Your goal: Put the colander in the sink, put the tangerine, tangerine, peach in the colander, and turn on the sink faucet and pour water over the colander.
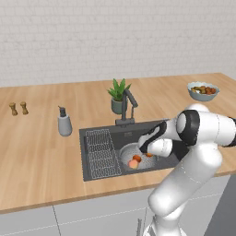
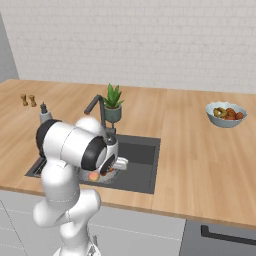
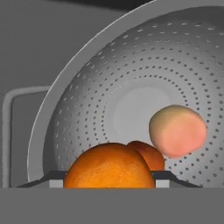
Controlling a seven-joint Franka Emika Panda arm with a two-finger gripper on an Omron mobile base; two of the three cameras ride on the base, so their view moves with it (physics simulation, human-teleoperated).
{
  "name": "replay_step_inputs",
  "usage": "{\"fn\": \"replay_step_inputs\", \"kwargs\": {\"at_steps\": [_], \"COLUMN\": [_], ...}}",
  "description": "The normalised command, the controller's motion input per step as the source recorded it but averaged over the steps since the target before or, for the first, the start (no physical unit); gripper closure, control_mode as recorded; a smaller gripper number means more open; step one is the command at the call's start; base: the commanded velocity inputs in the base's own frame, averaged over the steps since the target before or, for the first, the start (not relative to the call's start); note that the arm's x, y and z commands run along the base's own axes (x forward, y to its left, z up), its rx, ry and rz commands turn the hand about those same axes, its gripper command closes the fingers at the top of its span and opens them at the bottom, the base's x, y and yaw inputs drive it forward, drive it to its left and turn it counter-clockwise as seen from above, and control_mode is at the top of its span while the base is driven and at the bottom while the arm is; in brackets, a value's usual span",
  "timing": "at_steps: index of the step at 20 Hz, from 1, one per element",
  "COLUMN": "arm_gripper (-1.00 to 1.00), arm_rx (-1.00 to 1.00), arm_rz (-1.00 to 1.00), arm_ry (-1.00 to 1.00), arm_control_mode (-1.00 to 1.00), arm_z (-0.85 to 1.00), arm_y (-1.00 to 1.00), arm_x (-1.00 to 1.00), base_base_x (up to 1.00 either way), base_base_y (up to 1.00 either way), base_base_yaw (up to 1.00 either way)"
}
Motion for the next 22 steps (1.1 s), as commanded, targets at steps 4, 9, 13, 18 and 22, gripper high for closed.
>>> {"fn": "replay_step_inputs", "kwargs": {"at_steps": [4,9,13,18,22], "arm_gripper": [1.00,-1.00,-1.00,-1.00,-1.00], "arm_rx": [0.00,0.00,0.00,0.00,0.00], "arm_rz": [0.00,0.00,0.00,0.00,0.00], "arm_ry": [0.00,0.00,0.00,0.00,0.00], "arm_control_mode": [-1.00,-1.00,-1.00,-1.00,-1.00], "arm_z": [-0.15,-0.14,0.04,0.22,0.62], "arm_y": [0.02,0.01,0.00,0.00,-0.09], "arm_x": [0.04,0.00,0.00,0.00,0.01], "base_base_x": [0.00,0.00,0.00,0.00,0.00], "base_base_y": [0.00,0.00,0.00,0.00,0.00], "base_base_yaw": [0.00,0.00,0.00,0.00,0.00]}}
